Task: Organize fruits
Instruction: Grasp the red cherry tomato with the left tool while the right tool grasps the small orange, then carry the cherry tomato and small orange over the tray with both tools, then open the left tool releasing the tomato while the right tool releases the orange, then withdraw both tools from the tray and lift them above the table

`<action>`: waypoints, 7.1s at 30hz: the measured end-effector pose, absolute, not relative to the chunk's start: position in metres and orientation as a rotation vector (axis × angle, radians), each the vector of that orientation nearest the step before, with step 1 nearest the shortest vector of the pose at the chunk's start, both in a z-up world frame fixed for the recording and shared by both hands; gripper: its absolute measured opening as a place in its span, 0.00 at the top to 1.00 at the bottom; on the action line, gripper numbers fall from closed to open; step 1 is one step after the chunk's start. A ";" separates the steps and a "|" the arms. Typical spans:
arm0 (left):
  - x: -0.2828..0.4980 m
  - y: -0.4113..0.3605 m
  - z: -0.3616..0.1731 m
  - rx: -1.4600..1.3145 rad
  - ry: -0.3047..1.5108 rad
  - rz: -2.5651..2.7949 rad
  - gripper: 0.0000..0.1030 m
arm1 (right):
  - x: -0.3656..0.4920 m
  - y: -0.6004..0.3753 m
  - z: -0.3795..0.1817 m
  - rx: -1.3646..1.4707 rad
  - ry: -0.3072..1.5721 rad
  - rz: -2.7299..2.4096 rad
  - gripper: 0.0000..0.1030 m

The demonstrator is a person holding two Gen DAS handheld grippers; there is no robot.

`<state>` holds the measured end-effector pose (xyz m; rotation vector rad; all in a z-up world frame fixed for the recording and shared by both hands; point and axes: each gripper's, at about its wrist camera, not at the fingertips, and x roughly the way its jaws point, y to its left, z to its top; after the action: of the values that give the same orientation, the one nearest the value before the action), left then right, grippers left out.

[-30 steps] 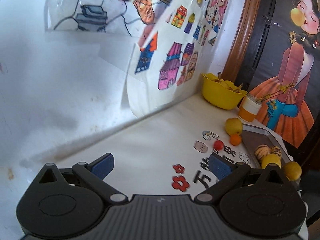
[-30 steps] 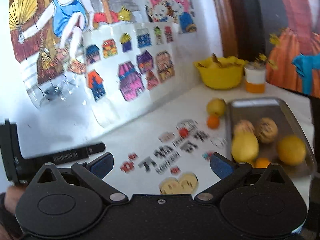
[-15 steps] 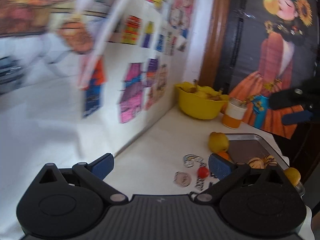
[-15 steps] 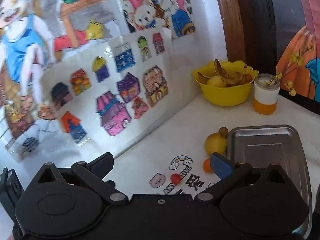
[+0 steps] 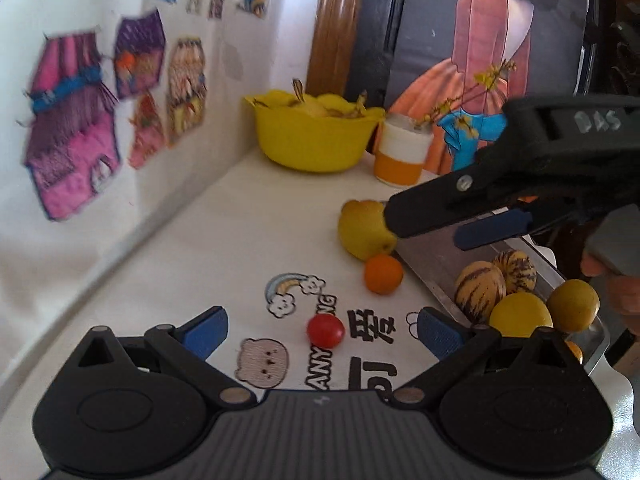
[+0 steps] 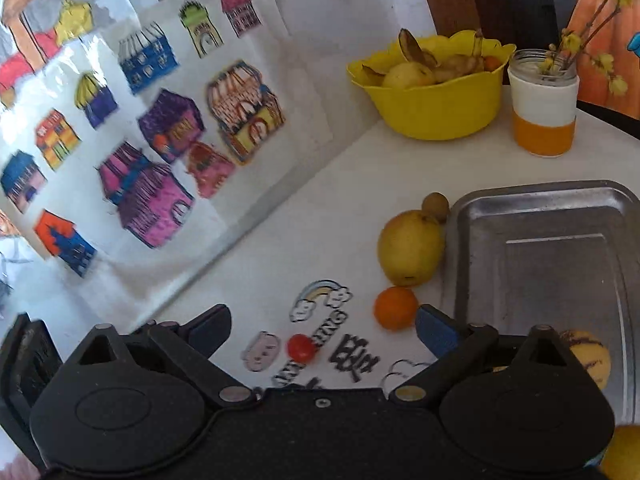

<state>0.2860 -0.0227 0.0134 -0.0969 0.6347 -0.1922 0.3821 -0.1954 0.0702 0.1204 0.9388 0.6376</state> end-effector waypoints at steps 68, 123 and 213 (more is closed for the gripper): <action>0.297 -0.018 -0.008 -0.181 0.675 -0.233 0.75 | 0.382 -0.183 0.019 -0.137 0.884 0.627 0.65; 0.310 -0.202 0.025 -0.062 0.722 -0.410 0.75 | 0.319 -0.410 0.021 0.135 0.636 0.344 0.62; 0.153 0.039 0.047 -0.235 0.626 0.058 0.00 | 0.160 -0.201 0.072 -0.199 0.760 0.581 0.01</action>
<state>0.1528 0.0385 0.0473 -0.2351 0.6257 0.0579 0.1604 -0.2012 0.0722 -0.1992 0.7596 0.5807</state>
